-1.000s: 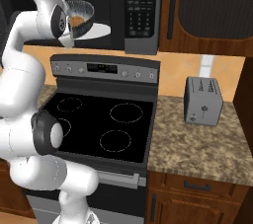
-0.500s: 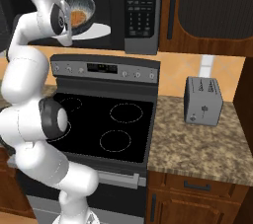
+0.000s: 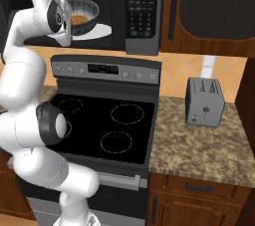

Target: Open the microwave, place the bowl with waffle inside the microwave, then close the microwave door and turn it on.

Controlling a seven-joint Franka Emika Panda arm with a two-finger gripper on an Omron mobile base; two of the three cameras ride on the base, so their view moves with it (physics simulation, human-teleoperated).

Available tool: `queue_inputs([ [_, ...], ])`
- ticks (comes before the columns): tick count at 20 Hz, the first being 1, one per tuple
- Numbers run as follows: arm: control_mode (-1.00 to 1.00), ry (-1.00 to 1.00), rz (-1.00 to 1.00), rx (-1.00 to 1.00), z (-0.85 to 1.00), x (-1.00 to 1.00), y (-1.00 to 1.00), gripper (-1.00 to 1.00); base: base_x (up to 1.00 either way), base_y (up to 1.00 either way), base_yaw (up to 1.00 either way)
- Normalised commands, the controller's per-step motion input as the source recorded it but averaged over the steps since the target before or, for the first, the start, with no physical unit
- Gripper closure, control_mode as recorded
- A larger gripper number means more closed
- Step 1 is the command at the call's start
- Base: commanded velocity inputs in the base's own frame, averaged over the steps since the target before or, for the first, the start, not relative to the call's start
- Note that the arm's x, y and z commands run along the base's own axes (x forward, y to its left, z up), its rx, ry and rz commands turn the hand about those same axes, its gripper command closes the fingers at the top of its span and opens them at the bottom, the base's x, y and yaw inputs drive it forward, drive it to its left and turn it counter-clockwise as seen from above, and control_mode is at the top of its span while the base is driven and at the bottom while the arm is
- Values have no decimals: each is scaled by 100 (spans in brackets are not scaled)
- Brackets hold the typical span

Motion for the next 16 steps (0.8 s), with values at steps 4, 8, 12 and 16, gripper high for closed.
queue_inputs([
  [4, -100, -22, 1, 7, 2, -52, -6, -100, 0, 0, 0],
  [8, -100, -22, 2, 7, 5, -34, 0, -100, 0, 0, 0],
  [12, -100, -25, 0, 7, 28, -23, -5, -100, 0, 0, 0],
  [16, -100, -4, 2, 1, 41, -56, -8, -100, 0, 0, 0],
])
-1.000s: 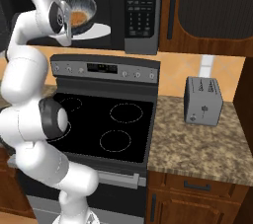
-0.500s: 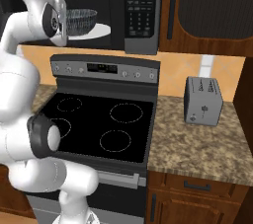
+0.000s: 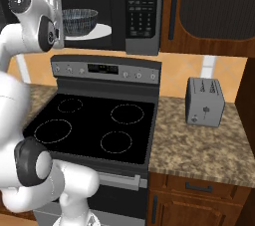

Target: Open the microwave, place the bowl with waffle inside the microwave, then close the microwave door and turn it on.

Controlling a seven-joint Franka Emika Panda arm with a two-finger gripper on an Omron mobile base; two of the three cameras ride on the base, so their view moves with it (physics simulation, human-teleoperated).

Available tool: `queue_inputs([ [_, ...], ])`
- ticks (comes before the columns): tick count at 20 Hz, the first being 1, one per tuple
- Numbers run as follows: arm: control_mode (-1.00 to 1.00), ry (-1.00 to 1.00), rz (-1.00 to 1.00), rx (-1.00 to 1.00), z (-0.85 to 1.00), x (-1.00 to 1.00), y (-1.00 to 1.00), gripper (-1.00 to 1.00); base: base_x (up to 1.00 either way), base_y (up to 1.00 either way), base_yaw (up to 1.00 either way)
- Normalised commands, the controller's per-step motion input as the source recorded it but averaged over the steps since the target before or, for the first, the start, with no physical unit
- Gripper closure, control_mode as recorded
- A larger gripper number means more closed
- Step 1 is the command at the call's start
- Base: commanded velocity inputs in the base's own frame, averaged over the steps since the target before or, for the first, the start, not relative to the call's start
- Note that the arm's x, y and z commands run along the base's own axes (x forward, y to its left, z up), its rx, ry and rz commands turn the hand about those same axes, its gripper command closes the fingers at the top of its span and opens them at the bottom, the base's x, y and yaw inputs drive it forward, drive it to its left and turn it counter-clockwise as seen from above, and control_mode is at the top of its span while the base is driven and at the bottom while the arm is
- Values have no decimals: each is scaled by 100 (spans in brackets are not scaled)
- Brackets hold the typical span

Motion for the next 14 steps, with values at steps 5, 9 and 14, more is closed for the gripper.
queue_inputs([
  [5, -100, 1, 2, 0, 40, -78, -10, -100, 0, 0, 0],
  [9, -100, 30, 3, -7, -41, -42, 10, -100, 0, 0, 0],
  [14, -100, 15, 11, -2, -80, -53, 31, -100, 0, 0, 0],
])
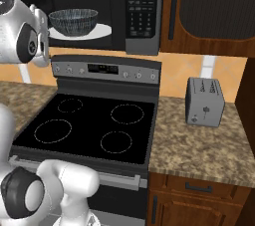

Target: Open the microwave, place the bowl with waffle inside the microwave, then close the microwave door and turn it on.

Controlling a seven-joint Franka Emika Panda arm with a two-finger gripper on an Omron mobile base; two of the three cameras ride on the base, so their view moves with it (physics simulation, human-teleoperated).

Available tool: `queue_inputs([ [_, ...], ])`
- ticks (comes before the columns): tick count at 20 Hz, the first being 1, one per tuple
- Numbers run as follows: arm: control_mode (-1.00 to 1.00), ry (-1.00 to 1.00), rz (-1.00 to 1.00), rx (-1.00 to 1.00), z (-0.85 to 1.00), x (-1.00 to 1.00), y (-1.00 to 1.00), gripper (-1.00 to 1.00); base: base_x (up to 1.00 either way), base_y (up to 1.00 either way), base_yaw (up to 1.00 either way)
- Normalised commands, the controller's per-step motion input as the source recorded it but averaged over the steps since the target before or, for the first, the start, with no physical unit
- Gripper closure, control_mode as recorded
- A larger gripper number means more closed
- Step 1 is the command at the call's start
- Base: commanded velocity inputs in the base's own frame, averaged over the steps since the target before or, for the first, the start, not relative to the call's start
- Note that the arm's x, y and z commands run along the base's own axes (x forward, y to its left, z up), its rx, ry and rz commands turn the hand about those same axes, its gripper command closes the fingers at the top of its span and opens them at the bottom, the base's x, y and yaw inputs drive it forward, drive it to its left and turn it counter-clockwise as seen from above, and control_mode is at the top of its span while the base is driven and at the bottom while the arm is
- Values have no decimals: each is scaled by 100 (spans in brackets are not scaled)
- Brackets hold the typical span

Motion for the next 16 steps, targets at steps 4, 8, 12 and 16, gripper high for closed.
queue_inputs([
  [4, -100, 11, 13, 0, -84, -12, 40, 100, 0, 0, 0],
  [8, -100, 4, 8, 3, -100, 3, 18, 100, 0, 0, 0],
  [12, -100, 8, 13, 0, -100, 2, 51, 100, 0, 0, 0],
  [16, -100, 17, 15, -15, -96, 0, 71, 100, 0, 0, 0],
])
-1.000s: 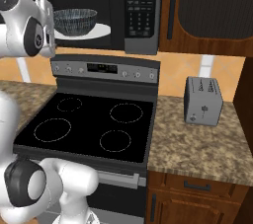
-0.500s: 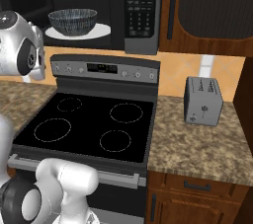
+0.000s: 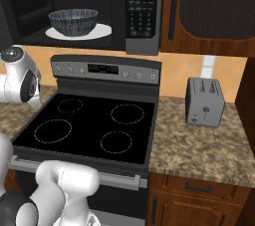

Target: Open the microwave, place the bowl with waffle inside the microwave, then close the microwave door and turn it on.

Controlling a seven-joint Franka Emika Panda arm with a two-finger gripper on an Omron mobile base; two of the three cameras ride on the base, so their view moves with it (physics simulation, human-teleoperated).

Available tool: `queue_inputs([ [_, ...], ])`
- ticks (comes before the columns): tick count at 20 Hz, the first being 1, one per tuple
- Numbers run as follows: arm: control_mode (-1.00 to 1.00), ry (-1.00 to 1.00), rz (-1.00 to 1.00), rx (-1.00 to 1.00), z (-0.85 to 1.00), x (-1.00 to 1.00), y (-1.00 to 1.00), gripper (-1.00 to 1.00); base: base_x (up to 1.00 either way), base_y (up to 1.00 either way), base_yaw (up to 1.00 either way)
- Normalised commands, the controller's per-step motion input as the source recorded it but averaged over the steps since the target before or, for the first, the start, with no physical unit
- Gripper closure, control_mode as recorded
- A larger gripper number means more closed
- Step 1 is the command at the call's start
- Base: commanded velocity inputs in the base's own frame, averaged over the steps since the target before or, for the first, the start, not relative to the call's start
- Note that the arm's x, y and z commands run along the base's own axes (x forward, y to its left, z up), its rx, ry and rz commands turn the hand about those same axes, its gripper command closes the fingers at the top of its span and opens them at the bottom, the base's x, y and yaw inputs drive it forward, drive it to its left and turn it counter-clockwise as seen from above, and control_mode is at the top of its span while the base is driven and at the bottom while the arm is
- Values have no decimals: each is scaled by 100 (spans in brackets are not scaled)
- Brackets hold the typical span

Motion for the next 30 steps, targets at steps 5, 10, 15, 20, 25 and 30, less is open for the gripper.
queue_inputs([
  [5, -100, 15, 10, -27, -61, 0, 24, 100, 0, 0, 0],
  [10, -100, -5, 9, -27, -18, 0, 0, 100, 0, 0, 0],
  [15, -100, 0, 0, -55, -25, 0, 0, 100, 0, 0, 0],
  [20, -100, -3, 0, -58, -7, 0, 0, 100, 0, 0, 0],
  [25, -100, -2, 0, -50, -22, 0, 0, 100, 0, 0, 0],
  [30, -100, -5, -1, -34, 8, -24, 33, 100, 0, 0, 0],
])
